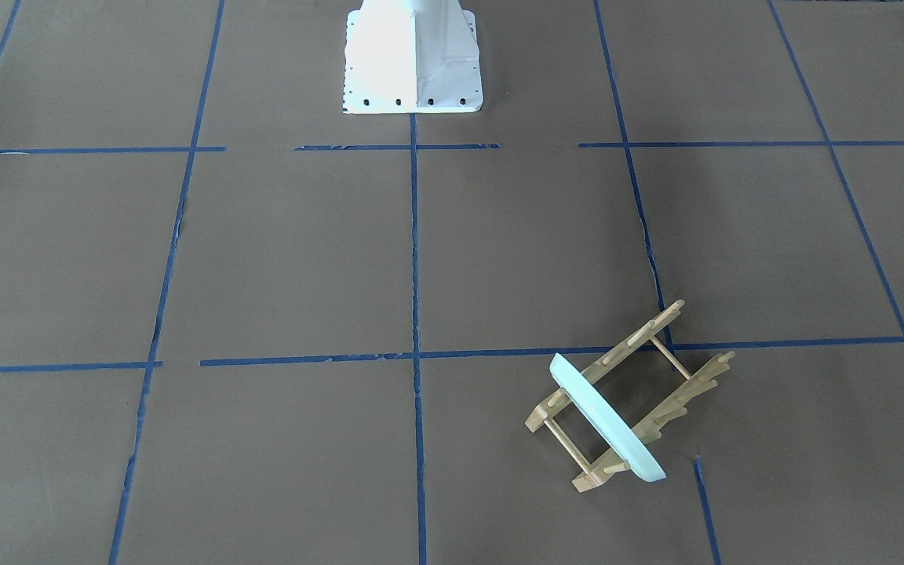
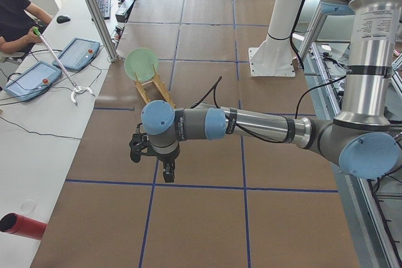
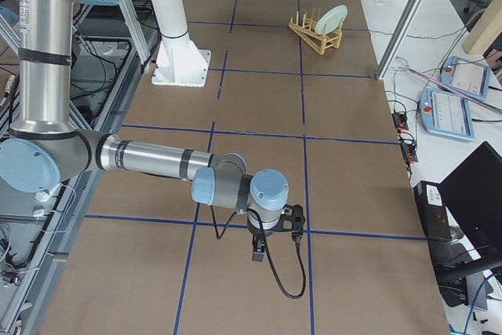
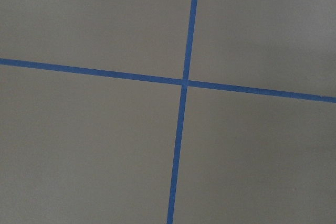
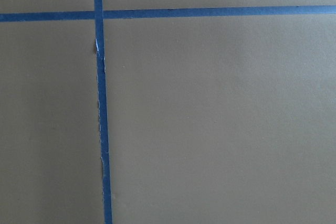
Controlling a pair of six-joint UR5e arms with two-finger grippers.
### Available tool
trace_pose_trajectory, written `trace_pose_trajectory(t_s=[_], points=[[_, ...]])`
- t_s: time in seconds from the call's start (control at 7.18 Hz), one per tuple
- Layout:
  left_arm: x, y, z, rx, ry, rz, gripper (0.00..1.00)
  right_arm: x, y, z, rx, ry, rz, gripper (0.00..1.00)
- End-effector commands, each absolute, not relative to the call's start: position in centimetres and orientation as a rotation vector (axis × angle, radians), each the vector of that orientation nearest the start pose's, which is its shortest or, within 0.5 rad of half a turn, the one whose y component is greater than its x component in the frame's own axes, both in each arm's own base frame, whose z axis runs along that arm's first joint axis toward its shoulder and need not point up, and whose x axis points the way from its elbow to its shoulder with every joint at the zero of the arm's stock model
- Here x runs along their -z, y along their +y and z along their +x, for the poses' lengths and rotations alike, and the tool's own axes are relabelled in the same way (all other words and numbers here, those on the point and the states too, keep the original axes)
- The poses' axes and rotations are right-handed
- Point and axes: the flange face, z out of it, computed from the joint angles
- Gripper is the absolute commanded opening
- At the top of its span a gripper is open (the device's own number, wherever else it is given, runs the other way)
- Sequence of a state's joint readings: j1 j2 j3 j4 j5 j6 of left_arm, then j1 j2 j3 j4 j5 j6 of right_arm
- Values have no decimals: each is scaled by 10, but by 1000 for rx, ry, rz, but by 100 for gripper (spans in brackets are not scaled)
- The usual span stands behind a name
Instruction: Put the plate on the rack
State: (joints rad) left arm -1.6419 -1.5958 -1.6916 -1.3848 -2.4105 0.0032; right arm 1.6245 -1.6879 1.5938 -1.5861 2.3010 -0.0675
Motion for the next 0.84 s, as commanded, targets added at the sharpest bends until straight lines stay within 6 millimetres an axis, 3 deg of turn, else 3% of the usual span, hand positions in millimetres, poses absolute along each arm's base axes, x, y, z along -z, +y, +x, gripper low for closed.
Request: trace_pose_trajectory(t_s=[0.0, 0.7], points=[[-604, -489, -97, 64, 811, -2, 100, -706, -428, 90, -27, -734, -60, 100], [-596, -491, -100, 53, 775, 22, 100, -706, -428, 90, -27, -734, -60, 100]])
